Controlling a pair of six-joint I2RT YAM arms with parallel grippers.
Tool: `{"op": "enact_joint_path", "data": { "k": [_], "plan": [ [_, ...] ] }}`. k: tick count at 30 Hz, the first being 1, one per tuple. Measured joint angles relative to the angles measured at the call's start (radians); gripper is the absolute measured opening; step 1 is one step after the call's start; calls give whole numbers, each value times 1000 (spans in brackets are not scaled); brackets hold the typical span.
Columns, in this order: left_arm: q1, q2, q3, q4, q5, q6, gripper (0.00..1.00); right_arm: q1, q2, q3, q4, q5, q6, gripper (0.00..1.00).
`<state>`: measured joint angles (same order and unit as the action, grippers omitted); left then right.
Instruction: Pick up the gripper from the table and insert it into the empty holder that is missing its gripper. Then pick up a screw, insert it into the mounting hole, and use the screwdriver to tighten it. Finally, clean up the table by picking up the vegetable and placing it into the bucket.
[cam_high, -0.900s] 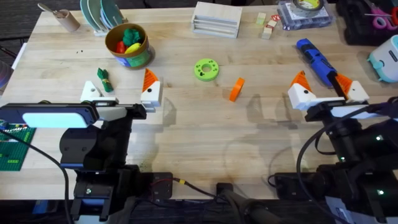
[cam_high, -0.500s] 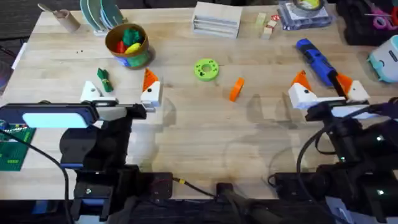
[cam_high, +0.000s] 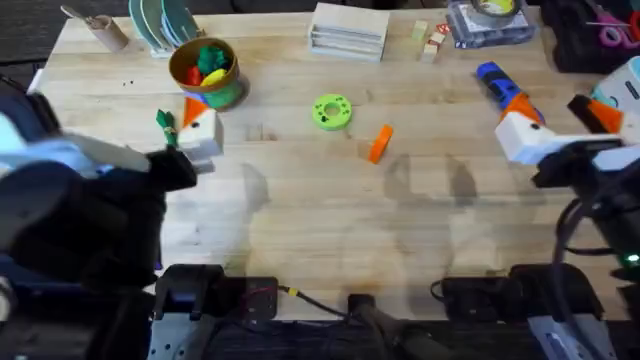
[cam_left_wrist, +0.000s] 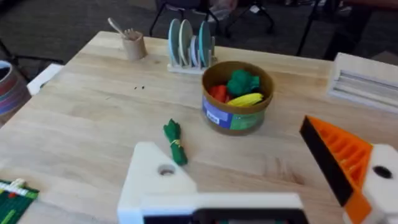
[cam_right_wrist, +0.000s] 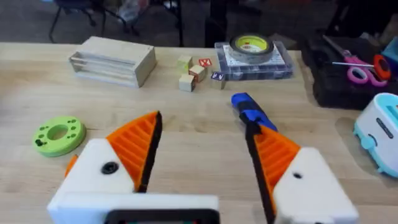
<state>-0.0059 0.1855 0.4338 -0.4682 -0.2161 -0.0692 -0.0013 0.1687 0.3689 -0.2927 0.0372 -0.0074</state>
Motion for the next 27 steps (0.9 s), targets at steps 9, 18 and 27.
{"op": "enact_joint_path", "data": {
  "k": [9, 18, 27],
  "plan": [
    [170, 496, 384, -193, -67, -118, 991, 0, 468, 437, -210, -22, 0, 866],
    [501, 791, 454, -175, 179, -181, 994, 0, 569, 516, -210, -83, 0, 867],
    [537, 1046, 454, -133, 236, -222, 993, 0, 569, 517, -209, -88, 0, 866]
  ]
}}
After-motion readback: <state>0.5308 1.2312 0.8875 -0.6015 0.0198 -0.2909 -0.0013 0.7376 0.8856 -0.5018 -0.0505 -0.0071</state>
